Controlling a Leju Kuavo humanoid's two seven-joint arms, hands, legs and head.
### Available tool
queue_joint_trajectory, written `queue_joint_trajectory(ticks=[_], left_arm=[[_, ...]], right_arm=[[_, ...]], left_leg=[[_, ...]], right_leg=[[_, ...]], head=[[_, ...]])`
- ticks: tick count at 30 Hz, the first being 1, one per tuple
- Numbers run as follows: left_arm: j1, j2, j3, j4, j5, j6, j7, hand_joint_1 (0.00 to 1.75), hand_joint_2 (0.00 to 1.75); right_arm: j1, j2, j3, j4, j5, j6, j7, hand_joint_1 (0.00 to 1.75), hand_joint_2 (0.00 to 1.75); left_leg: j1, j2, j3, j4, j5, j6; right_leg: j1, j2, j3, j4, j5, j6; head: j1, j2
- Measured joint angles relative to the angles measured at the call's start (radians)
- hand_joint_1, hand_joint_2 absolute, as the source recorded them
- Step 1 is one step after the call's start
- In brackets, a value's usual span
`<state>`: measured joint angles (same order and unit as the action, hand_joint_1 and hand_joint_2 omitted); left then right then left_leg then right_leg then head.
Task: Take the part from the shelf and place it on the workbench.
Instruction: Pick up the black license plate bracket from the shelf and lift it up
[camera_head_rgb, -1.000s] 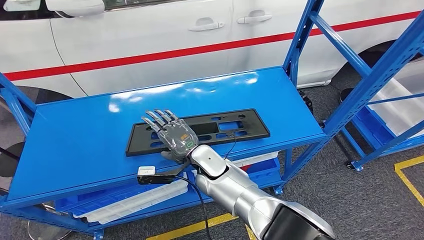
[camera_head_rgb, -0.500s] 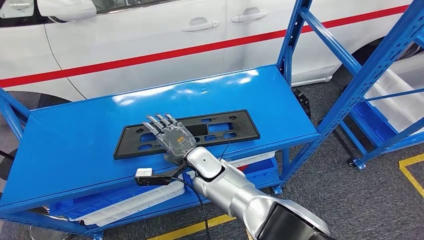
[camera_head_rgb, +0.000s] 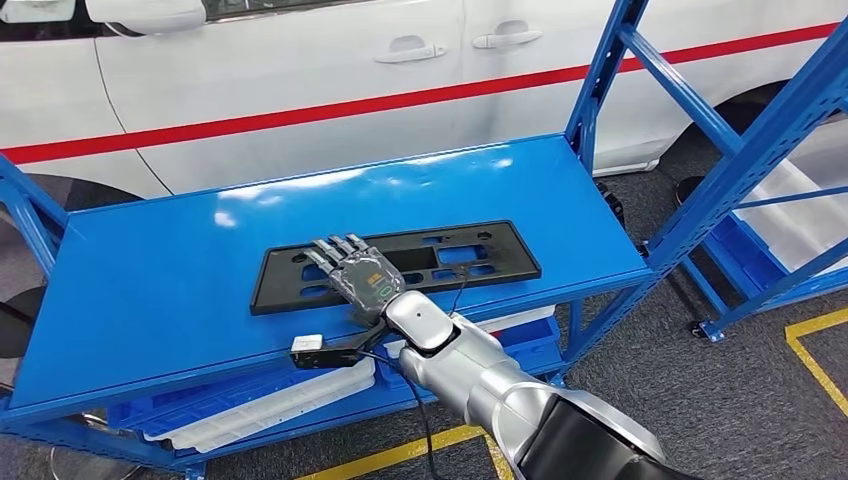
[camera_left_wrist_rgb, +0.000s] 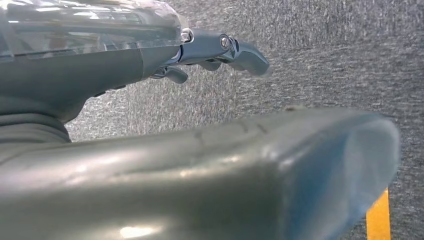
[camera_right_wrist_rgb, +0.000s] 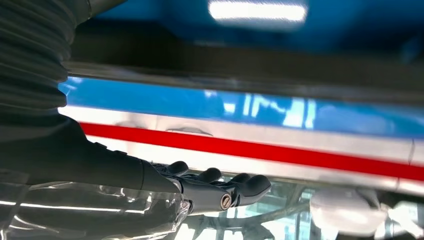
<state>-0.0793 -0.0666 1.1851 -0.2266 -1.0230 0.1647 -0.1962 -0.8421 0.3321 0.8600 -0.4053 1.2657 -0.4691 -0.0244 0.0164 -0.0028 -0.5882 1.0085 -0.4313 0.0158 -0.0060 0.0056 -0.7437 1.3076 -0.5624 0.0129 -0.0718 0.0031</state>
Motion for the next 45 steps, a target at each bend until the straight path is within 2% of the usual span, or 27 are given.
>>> queue_joint_trajectory(ticks=[1,3,4,6,8,9,10,12,13,14,15,16,17,19,21,25,27,29,30,31,32,34,36,40,42,44,45], left_arm=[[0.001,0.000,0.000,0.000,-0.001,0.000,-0.002,0.00,0.00],[0.001,-0.001,0.000,0.000,-0.001,0.000,-0.004,0.00,0.00],[0.001,-0.002,0.000,0.000,-0.001,0.001,-0.005,0.00,0.00],[0.000,-0.003,0.001,0.000,-0.001,0.002,-0.005,0.00,0.00],[0.001,-0.002,0.001,0.000,-0.001,0.004,-0.005,0.00,0.00],[0.001,-0.002,0.002,0.000,-0.001,0.004,-0.005,0.00,0.00],[0.001,-0.001,0.002,0.000,-0.001,0.005,-0.006,0.00,0.00],[0.001,0.001,0.002,0.000,-0.003,0.005,-0.009,0.00,0.00],[0.002,0.001,0.002,0.000,-0.003,0.005,-0.010,0.00,0.00],[0.003,0.001,0.002,0.000,-0.004,0.005,-0.011,0.00,0.00],[0.004,0.001,0.002,0.000,-0.006,0.005,-0.012,0.00,0.00],[0.006,0.002,0.002,0.000,-0.007,0.005,-0.012,0.00,0.00],[0.006,0.002,0.002,0.000,-0.009,0.005,-0.013,0.00,0.00],[0.004,0.003,0.002,0.000,-0.012,0.004,-0.013,0.00,0.00],[0.001,0.004,0.002,0.000,-0.015,0.003,-0.012,0.00,0.00],[0.002,0.004,0.002,0.000,-0.018,0.003,-0.011,0.00,0.00],[0.001,0.004,0.002,0.000,-0.016,0.003,-0.012,0.00,0.00],[0.000,0.004,0.002,0.000,-0.013,0.003,-0.013,0.00,0.00],[0.000,0.004,0.002,0.000,-0.011,0.003,-0.014,0.00,0.00],[0.001,0.004,0.003,0.000,-0.011,0.002,-0.014,0.00,0.00],[0.001,0.004,0.003,0.000,-0.010,0.002,-0.014,0.00,0.00],[0.001,0.003,0.004,0.000,-0.009,-0.002,-0.022,0.00,0.00],[0.000,0.002,0.004,0.000,-0.009,-0.008,-0.041,0.00,0.00],[0.002,0.002,0.004,0.000,-0.011,-0.015,-0.090,0.00,0.00],[0.002,0.003,0.004,0.000,-0.012,-0.015,-0.121,0.00,0.87],[0.003,0.003,0.003,0.000,-0.011,-0.015,-0.138,0.00,1.75],[0.004,0.003,0.003,0.000,-0.011,-0.014,-0.142,0.00,1.75]], right_arm=[[0.000,-0.004,0.001,0.004,0.023,0.007,0.012,0.00,1.75],[-0.003,-0.008,0.004,0.012,0.063,0.021,0.033,0.00,1.75],[-0.006,-0.010,0.007,0.015,0.081,0.029,0.041,0.00,1.75],[-0.011,-0.013,0.011,0.021,0.113,0.045,0.057,0.00,1.75],[-0.016,-0.016,0.014,0.028,0.139,0.062,0.082,0.01,1.75],[-0.020,-0.018,0.015,0.031,0.152,0.073,0.102,0.21,1.75],[-0.024,-0.020,0.016,0.034,0.164,0.085,0.127,0.61,1.75],[-0.029,-0.025,0.019,0.045,0.189,0.110,0.189,1.46,1.75],[-0.029,-0.029,0.020,0.051,0.199,0.118,0.221,1.69,1.75],[-0.029,-0.034,0.020,0.057,0.209,0.124,0.248,1.72,1.75],[-0.029,-0.039,0.020,0.062,0.217,0.129,0.274,1.74,1.75],[-0.029,-0.045,0.020,0.066,0.224,0.134,0.293,1.74,1.75],[-0.030,-0.050,0.020,0.071,0.231,0.140,0.308,1.74,1.75],[-0.031,-0.059,0.020,0.078,0.240,0.149,0.327,1.75,1.75],[-0.037,-0.069,0.020,0.082,0.247,0.152,0.334,1.75,1.75],[-0.043,-0.080,0.017,0.087,0.258,0.148,0.325,1.75,1.75],[-0.043,-0.082,0.013,0.089,0.262,0.146,0.319,1.74,1.75],[-0.042,-0.083,0.011,0.090,0.268,0.146,0.313,1.71,1.75],[-0.041,-0.084,0.009,0.090,0.271,0.144,0.309,1.70,1.75],[-0.041,-0.084,0.007,0.091,0.274,0.143,0.304,1.70,1.75],[-0.041,-0.084,0.004,0.091,0.275,0.140,0.299,1.70,1.75],[-0.043,-0.084,-0.003,0.091,0.276,0.135,0.290,1.71,1.75],[-0.043,-0.083,-0.010,0.091,0.276,0.131,0.286,1.71,1.75],[-0.043,-0.082,-0.020,0.091,0.277,0.127,0.283,1.71,1.75],[-0.044,-0.082,-0.028,0.090,0.281,0.126,0.281,1.70,1.75],[-0.043,-0.081,-0.035,0.090,0.286,0.125,0.278,1.69,1.75],[-0.042,-0.081,-0.037,0.091,0.288,0.124,0.277,1.69,1.75]], left_leg=[[0.000,-0.001,0.000,0.001,-0.001,0.000],[-0.001,-0.001,0.001,0.004,-0.004,-0.004],[-0.003,-0.001,0.000,0.007,-0.006,-0.007],[-0.006,-0.001,0.000,0.007,-0.008,-0.016],[-0.006,-0.001,0.003,0.004,-0.009,-0.027],[-0.005,-0.001,0.004,0.008,-0.014,-0.033],[-0.005,-0.001,-0.002,0.023,-0.026,-0.038],[-0.002,0.000,-0.042,0.119,-0.081,-0.046],[-0.001,0.000,-0.074,0.188,-0.114,-0.049],[0.000,0.000,-0.104,0.253,-0.139,-0.052],[0.000,0.000,-0.121,0.292,-0.146,-0.054],[0.001,0.000,-0.121,0.292,-0.134,-0.056],[0.002,0.000,-0.102,0.253,-0.105,-0.056],[0.003,0.000,-0.032,0.113,-0.040,-0.053],[0.001,-0.001,0.014,0.020,-0.016,-0.042],[0.000,0.000,0.022,-0.001,-0.011,-0.013],[0.002,0.003,0.021,-0.005,-0.006,-0.002],[0.000,0.006,0.017,-0.004,-0.005,0.001],[0.000,0.007,0.016,-0.004,-0.005,0.002],[0.000,0.007,0.015,-0.003,-0.005,0.002],[0.000,0.006,0.016,-0.003,-0.005,0.001],[0.000,0.005,0.019,-0.002,-0.007,-0.002],[-0.004,0.003,0.018,0.001,-0.008,-0.011],[-0.003,0.001,0.013,0.003,-0.011,-0.035],[-0.001,0.002,-0.011,0.059,-0.049,-0.044],[0.001,0.002,-0.069,0.189,-0.114,-0.050],[0.002,0.002,-0.098,0.251,-0.136,-0.053]], right_leg=[[0.000,0.000,0.012,-0.027,0.024,-0.002],[0.002,0.000,0.076,-0.162,0.090,-0.012],[0.004,0.000,0.106,-0.224,0.112,-0.016],[0.008,0.000,0.132,-0.280,0.122,-0.022],[0.007,0.000,0.135,-0.286,0.124,-0.029],[0.005,-0.001,0.139,-0.292,0.127,-0.035],[0.002,-0.002,0.143,-0.297,0.129,-0.040],[-0.001,-0.004,0.149,-0.303,0.131,-0.047],[-0.001,-0.005,0.149,-0.303,0.131,-0.049],[0.000,-0.005,0.149,-0.302,0.131,-0.050],[0.000,-0.005,0.149,-0.302,0.131,-0.050],[0.000,-0.005,0.150,-0.302,0.131,-0.049],[0.000,-0.004,0.151,-0.301,0.130,-0.049],[0.002,-0.003,0.151,-0.297,0.128,-0.044],[0.005,-0.001,0.149,-0.292,0.127,-0.033],[0.003,-0.001,0.143,-0.277,0.117,-0.010],[0.001,-0.001,0.107,-0.196,0.065,-0.002],[-0.001,-0.001,0.046,-0.065,0.001,0.002],[-0.001,-0.002,0.026,-0.020,-0.011,0.003],[-0.002,-0.002,0.022,-0.010,-0.005,0.003],[-0.002,-0.002,0.037,-0.039,0.018,0.001],[-0.002,-0.002,0.104,-0.170,0.081,-0.006],[0.001,-0.002,0.150,-0.268,0.112,-0.013],[0.004,-0.003,0.156,-0.291,0.118,-0.032],[0.000,-0.006,0.159,-0.299,0.122,-0.044],[0.000,-0.007,0.159,-0.300,0.122,-0.049],[0.001,-0.007,0.159,-0.299,0.122,-0.050]], head=[[0.000,0.000],[0.000,0.000],[0.000,0.000],[0.000,0.000],[0.000,0.000],[0.000,0.000],[0.000,0.000],[0.000,0.000],[0.000,0.000],[0.000,0.000],[0.000,0.000],[0.000,0.000],[0.000,0.000],[0.000,0.000],[0.000,0.000],[0.000,0.000],[0.000,0.000],[0.000,0.000],[0.000,0.000],[0.000,0.000],[0.000,0.000],[0.000,0.000],[0.000,0.000],[0.000,0.000],[0.000,0.000],[0.000,0.000],[0.000,0.000]])
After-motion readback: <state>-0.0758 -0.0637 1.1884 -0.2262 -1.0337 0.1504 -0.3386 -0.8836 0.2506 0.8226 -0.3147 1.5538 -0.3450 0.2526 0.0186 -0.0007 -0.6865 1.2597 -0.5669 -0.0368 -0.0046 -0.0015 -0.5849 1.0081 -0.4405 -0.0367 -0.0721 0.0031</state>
